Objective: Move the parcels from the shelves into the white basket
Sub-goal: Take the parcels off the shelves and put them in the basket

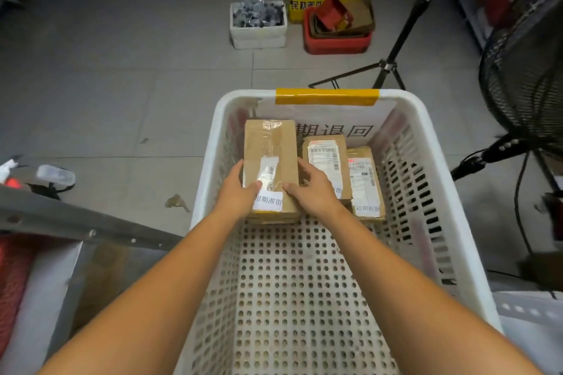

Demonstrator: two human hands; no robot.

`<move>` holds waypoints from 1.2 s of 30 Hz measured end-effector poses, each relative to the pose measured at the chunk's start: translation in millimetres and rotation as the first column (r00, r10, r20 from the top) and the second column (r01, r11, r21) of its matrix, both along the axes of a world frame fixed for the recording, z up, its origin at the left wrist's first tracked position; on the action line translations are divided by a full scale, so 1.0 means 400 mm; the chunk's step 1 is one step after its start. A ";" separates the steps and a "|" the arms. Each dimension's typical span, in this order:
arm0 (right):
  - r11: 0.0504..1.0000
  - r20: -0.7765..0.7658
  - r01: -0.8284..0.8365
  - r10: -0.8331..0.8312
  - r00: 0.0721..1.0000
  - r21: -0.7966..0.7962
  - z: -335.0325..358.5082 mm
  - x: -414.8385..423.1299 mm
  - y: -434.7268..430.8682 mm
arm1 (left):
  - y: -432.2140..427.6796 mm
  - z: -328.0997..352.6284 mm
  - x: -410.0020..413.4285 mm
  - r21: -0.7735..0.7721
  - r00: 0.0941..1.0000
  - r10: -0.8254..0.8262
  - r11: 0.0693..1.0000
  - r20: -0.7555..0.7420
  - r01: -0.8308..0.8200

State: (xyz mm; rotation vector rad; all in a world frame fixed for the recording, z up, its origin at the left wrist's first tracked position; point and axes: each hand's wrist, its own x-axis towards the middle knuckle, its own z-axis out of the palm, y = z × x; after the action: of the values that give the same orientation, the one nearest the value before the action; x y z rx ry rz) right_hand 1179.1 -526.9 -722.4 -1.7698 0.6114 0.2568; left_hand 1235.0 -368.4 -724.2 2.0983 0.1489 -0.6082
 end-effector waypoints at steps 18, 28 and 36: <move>0.807 -0.271 -0.071 -0.113 0.956 -0.587 0.808 -0.313 -0.078 | -0.001 0.760 -0.061 0.461 0.577 -0.815 0.536 0.062 0.708; 0.758 -0.067 0.169 -0.270 0.960 -0.630 1.173 -0.697 -0.013 | -0.021 1.180 -0.345 0.576 0.410 -0.874 0.482 0.261 0.660; 0.690 0.012 0.224 -0.298 0.954 -0.688 1.356 -1.169 0.038 | -0.014 1.391 -0.749 0.562 0.337 -0.850 0.523 0.405 0.641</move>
State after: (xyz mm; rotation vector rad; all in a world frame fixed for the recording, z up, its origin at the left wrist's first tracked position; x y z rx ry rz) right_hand 711.6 -511.8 -180.1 -2.3516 1.1333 -0.1090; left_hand 935.3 -374.0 -167.7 2.4982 -1.3405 -0.3211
